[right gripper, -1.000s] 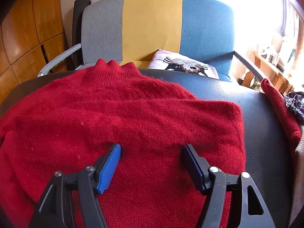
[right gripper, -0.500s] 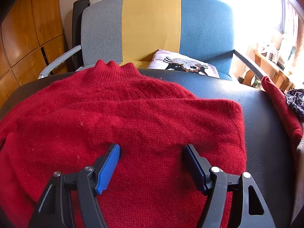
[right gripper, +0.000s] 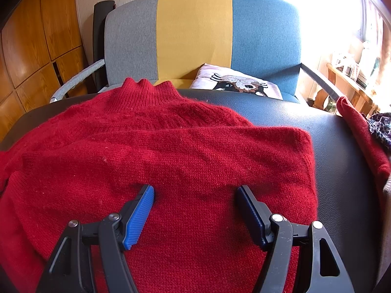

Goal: Fold clothes

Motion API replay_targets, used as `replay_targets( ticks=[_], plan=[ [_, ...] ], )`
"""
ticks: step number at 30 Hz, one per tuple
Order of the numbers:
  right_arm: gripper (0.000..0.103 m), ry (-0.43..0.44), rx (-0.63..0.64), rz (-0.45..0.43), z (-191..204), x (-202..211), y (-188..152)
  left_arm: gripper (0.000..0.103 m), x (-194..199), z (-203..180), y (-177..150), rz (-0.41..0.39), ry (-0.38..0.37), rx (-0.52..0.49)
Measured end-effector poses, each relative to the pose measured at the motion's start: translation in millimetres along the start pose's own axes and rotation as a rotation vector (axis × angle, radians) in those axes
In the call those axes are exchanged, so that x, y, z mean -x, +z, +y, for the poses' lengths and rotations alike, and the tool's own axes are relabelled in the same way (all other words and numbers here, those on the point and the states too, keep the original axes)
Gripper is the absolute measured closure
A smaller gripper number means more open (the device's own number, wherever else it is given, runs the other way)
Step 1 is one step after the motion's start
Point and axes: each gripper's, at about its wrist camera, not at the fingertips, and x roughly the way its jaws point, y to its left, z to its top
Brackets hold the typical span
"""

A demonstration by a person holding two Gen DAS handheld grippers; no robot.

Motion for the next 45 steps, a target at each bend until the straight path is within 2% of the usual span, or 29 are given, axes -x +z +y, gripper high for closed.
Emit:
replay_targets(
  ticks=[5, 8, 11, 15, 16, 19, 21, 23, 27, 29, 31, 33, 35, 37, 38, 39, 40, 41, 42, 45],
  plan=[
    [0.029, 0.029, -0.013, 0.009, -5, -1, 2, 0.096, 19, -109, -35, 0.043, -0.170, -0.260],
    [0.028, 0.040, -0.013, 0.022, -6, -1, 4, 0.096, 19, -171, -83, 0.091, -0.236, -0.457],
    [0.028, 0.060, -0.022, 0.033, -8, 1, 4, 0.096, 14, -214, -146, 0.178, -0.267, -0.629],
    [0.029, 0.097, -0.077, 0.046, -12, 12, 3, 0.093, -8, -239, -232, 0.318, -0.246, -0.827],
    [0.029, 0.117, -0.101, 0.044, -14, 16, 3, 0.091, -20, -244, -241, 0.335, -0.234, -0.861],
    [0.029, 0.185, -0.171, 0.030, -17, 32, 4, 0.090, -16, -229, -260, 0.340, -0.255, -0.912],
    [0.029, 0.223, -0.203, 0.014, -16, 44, 4, 0.090, -10, -211, -249, 0.317, -0.327, -0.871],
    [0.029, 0.257, -0.174, -0.016, -4, 57, 8, 0.087, -2, -188, -234, 0.279, -0.389, -0.806],
    [0.028, 0.314, -0.038, -0.050, 42, 78, 17, 0.086, -2, -129, -194, 0.249, -0.308, -0.596],
    [0.026, 0.343, 0.056, -0.059, 74, 85, 17, 0.086, -13, -108, -180, 0.230, -0.224, -0.534],
    [0.026, 0.358, 0.162, -0.063, 107, 89, 17, 0.086, -27, -92, -170, 0.254, -0.161, -0.484],
    [0.026, 0.317, 0.311, -0.053, 144, 82, 14, 0.087, -40, -76, -161, 0.277, -0.103, -0.434],
    [0.026, 0.238, 0.466, -0.023, 181, 65, 7, 0.087, -49, -71, -157, 0.306, -0.102, -0.411],
    [0.027, 0.154, 0.561, -0.005, 203, 45, -1, 0.087, -58, -72, -155, 0.345, -0.121, -0.406],
    [0.032, 0.127, 0.575, 0.004, 206, 35, -2, 0.087, -62, -74, -154, 0.362, -0.135, -0.407],
    [0.045, 0.101, 0.588, 0.012, 209, 25, -3, 0.087, -64, -77, -152, 0.372, -0.148, -0.410],
    [0.057, 0.115, 0.558, 0.023, 206, 21, -1, 0.087, -66, -81, -149, 0.382, -0.163, -0.412],
    [0.080, 0.159, 0.499, 0.037, 198, 21, 4, 0.087, -73, -85, -147, 0.392, -0.183, -0.407],
    [0.087, 0.193, 0.439, 0.033, 188, 25, 8, 0.087, -80, -90, -144, 0.386, -0.177, -0.405],
    [0.092, 0.273, 0.206, -0.035, 139, 50, 21, 0.087, -96, -92, -135, 0.353, -0.117, -0.368]
  ],
)
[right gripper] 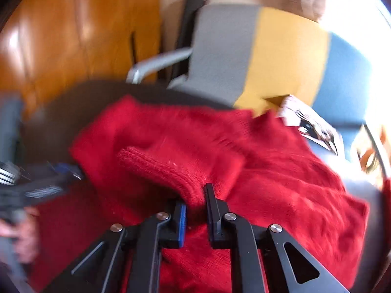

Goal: Fold clothes

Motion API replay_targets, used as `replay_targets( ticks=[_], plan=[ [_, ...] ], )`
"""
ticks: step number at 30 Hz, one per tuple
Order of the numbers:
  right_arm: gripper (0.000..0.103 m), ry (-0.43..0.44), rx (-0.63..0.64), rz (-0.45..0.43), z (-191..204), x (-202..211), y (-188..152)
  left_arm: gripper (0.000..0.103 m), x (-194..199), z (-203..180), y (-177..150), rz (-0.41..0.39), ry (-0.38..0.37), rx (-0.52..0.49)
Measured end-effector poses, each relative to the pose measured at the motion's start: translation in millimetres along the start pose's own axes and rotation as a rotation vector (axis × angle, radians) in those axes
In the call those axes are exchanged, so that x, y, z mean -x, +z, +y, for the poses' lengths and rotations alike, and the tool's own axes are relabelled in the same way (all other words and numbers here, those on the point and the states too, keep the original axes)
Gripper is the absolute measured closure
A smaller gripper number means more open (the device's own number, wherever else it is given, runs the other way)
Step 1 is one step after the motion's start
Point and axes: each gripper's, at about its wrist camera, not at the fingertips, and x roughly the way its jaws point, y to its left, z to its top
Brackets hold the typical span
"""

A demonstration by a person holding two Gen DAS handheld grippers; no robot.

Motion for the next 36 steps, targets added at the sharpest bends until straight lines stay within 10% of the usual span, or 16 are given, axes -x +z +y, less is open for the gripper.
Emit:
replay_targets(
  ticks=[6, 10, 14, 16, 19, 21, 27, 32, 36],
  plan=[
    [0.092, 0.095, -0.465, 0.023, -99, 7, -42, 0.083, -11, 43, 6, -0.017, -0.032, 0.221],
    [0.087, 0.239, -0.721, 0.037, -134, -9, -83, 0.085, -8, 43, 0, -0.038, -0.020, 0.173],
    [0.039, 0.357, -0.798, -0.021, -143, 0, -84, 0.085, -10, 29, 2, -0.041, -0.067, 0.129],
    [0.036, 0.371, -0.834, -0.034, -147, 0, -81, 0.085, -13, 18, 6, -0.042, -0.037, 0.113],
    [0.051, 0.315, -0.771, 0.010, -143, -9, -65, 0.085, -22, 7, 17, -0.018, 0.047, 0.115],
    [0.092, 0.273, -0.687, 0.039, -133, -8, -50, 0.085, -26, 6, 24, -0.006, 0.073, 0.144],
    [0.095, 0.134, -0.508, -0.128, -123, 44, -19, 0.079, -32, 18, 26, -0.002, 0.043, 0.206],
    [0.095, 0.096, -0.564, 0.083, -136, 1, -44, 0.078, -32, 4, 20, -0.003, 0.067, 0.109],
    [0.095, 0.127, -0.580, 0.040, -144, -3, -51, 0.078, -20, 11, 8, 0.006, 0.059, 0.114]
  ],
)
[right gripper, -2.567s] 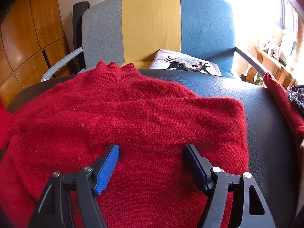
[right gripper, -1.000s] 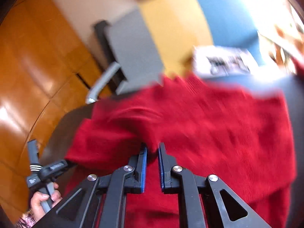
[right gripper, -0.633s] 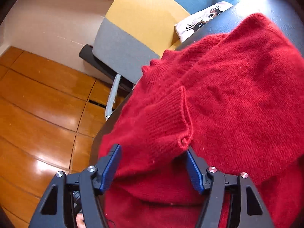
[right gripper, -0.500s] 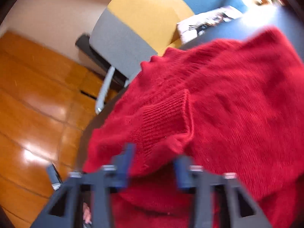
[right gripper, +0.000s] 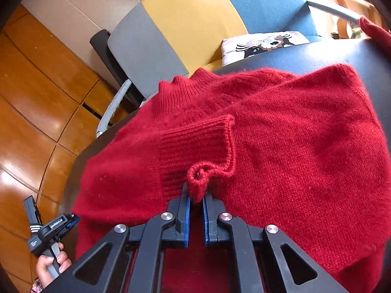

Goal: Fold clothes

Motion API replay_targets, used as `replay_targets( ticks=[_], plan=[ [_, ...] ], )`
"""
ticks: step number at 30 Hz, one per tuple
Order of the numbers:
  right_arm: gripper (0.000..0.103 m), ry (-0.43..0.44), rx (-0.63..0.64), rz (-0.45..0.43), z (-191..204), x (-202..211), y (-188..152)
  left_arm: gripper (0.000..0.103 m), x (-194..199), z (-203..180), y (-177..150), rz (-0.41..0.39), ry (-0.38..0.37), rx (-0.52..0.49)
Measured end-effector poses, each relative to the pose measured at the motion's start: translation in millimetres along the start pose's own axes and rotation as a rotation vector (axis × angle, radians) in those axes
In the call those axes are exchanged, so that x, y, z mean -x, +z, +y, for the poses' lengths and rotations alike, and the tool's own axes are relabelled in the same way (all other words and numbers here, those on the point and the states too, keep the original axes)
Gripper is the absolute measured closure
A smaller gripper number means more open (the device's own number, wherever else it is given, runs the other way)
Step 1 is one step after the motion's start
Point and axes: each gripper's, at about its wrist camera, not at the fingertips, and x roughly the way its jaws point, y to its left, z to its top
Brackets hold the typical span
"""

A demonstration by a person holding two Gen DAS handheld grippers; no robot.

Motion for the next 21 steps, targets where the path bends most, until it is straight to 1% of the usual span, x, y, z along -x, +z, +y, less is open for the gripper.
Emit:
replay_targets(
  ticks=[2, 3, 5, 7, 8, 9, 11, 12, 14, 16, 18, 19, 20, 21],
  plan=[
    [0.094, 0.015, -0.010, 0.016, -1, 0, 4, 0.078, 8, 4, -8, 0.004, -0.015, 0.028],
    [0.090, 0.030, -0.019, 0.024, -2, 0, 6, 0.078, 15, 4, -12, -0.003, -0.020, 0.035],
    [0.088, 0.039, -0.029, 0.035, -5, 0, 9, 0.078, 29, 3, -20, -0.030, -0.018, 0.032],
    [0.081, -0.028, -0.014, -0.003, -3, 12, 11, 0.078, 47, -5, -24, -0.101, 0.043, -0.003],
    [0.071, -0.061, -0.006, -0.022, -2, 18, 12, 0.078, 55, -7, -24, -0.135, 0.072, -0.016],
    [0.066, -0.070, 0.023, -0.051, 3, 27, 11, 0.079, 63, -4, -21, -0.174, 0.078, -0.013],
    [0.066, -0.090, 0.081, -0.109, 13, 44, 8, 0.081, 79, 3, -16, -0.251, 0.086, -0.008],
    [0.066, -0.087, 0.122, -0.117, 19, 46, 8, 0.080, 89, 6, -15, -0.279, 0.070, -0.023],
    [0.066, -0.082, 0.222, -0.117, 42, 42, 11, 0.080, 92, -12, -11, -0.282, 0.060, -0.089],
    [0.066, -0.087, 0.298, -0.101, 60, 30, 8, 0.080, 76, -47, -12, -0.248, 0.028, -0.178],
    [0.067, -0.107, 0.377, -0.075, 75, 14, 3, 0.080, 50, -79, -10, -0.174, 0.011, -0.242],
    [0.067, -0.116, 0.407, -0.066, 83, 5, 0, 0.080, 37, -91, -15, -0.141, 0.012, -0.270],
    [0.067, -0.120, 0.424, -0.050, 85, -3, -2, 0.080, 17, -103, -18, -0.098, 0.022, -0.305],
    [0.067, -0.124, 0.440, -0.033, 87, -11, -5, 0.079, -4, -113, -17, -0.072, 0.045, -0.325]
  ],
)
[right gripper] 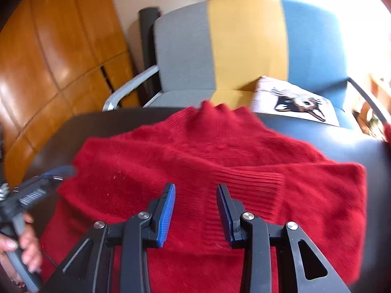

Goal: Fold clothes

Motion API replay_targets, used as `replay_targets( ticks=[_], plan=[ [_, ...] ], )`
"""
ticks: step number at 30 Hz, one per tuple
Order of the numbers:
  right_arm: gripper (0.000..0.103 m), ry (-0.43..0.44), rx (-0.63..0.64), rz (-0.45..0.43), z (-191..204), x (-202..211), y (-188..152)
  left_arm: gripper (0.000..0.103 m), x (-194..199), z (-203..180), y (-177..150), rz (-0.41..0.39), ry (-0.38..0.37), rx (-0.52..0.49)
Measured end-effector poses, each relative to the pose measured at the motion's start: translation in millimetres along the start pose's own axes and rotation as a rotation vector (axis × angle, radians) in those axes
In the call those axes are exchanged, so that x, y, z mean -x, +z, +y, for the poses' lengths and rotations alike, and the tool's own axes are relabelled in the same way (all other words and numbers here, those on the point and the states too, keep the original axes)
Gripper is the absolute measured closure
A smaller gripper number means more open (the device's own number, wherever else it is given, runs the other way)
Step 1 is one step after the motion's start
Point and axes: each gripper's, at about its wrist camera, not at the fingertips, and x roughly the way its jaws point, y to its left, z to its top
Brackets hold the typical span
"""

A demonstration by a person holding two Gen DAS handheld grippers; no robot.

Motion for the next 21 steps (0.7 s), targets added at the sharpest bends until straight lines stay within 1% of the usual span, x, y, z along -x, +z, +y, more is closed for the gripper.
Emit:
replay_targets(
  ticks=[1, 2, 3, 4, 5, 8, 9, 10, 11, 12, 13, 14, 16, 18, 21],
  plan=[
    [0.067, -0.001, 0.018, 0.016, 4, -7, -1, 0.078, -5, 1, -7, 0.002, 0.013, -0.010],
    [0.069, -0.030, 0.030, 0.043, 2, -14, -4, 0.077, -8, 2, -12, 0.001, 0.023, -0.018],
    [0.070, -0.065, 0.036, 0.071, 0, -20, -6, 0.073, -7, 7, -15, -0.012, 0.016, -0.021],
    [0.070, -0.060, 0.021, 0.061, -9, -20, -10, 0.072, -6, 11, -18, -0.025, 0.010, -0.024],
    [0.072, -0.054, 0.006, 0.051, -18, -20, -15, 0.071, -4, 16, -21, -0.038, 0.004, -0.027],
    [0.073, -0.088, -0.023, 0.058, -31, -18, -15, 0.069, 0, 24, -28, -0.054, -0.027, -0.011],
    [0.072, -0.066, -0.038, 0.062, -33, -17, -11, 0.068, 2, 26, -28, -0.057, -0.038, -0.002],
    [0.070, -0.022, -0.056, 0.045, -37, -15, -4, 0.068, 2, 29, -24, -0.058, -0.044, 0.006],
    [0.067, 0.002, -0.065, 0.015, -41, -13, 4, 0.068, 1, 29, -25, -0.062, -0.046, 0.008],
    [0.059, 0.004, -0.067, -0.005, -45, -15, 15, 0.068, 1, 29, -29, -0.065, -0.041, 0.005],
    [0.053, 0.007, -0.069, -0.026, -50, -17, 25, 0.068, 3, 27, -30, -0.067, -0.034, -0.001],
    [0.043, 0.004, -0.058, -0.035, -54, -24, 39, 0.068, 1, 24, -30, -0.069, -0.025, -0.007],
    [0.042, -0.033, -0.020, -0.024, -58, -43, 62, 0.067, 0, 23, -29, -0.071, -0.020, -0.010],
    [0.042, -0.067, 0.007, 0.009, -63, -66, 83, 0.067, 2, 24, -31, -0.074, -0.025, -0.006],
    [0.042, -0.104, -0.020, 0.062, -75, -102, 106, 0.067, 1, 27, -32, -0.079, -0.042, 0.010]
  ],
)
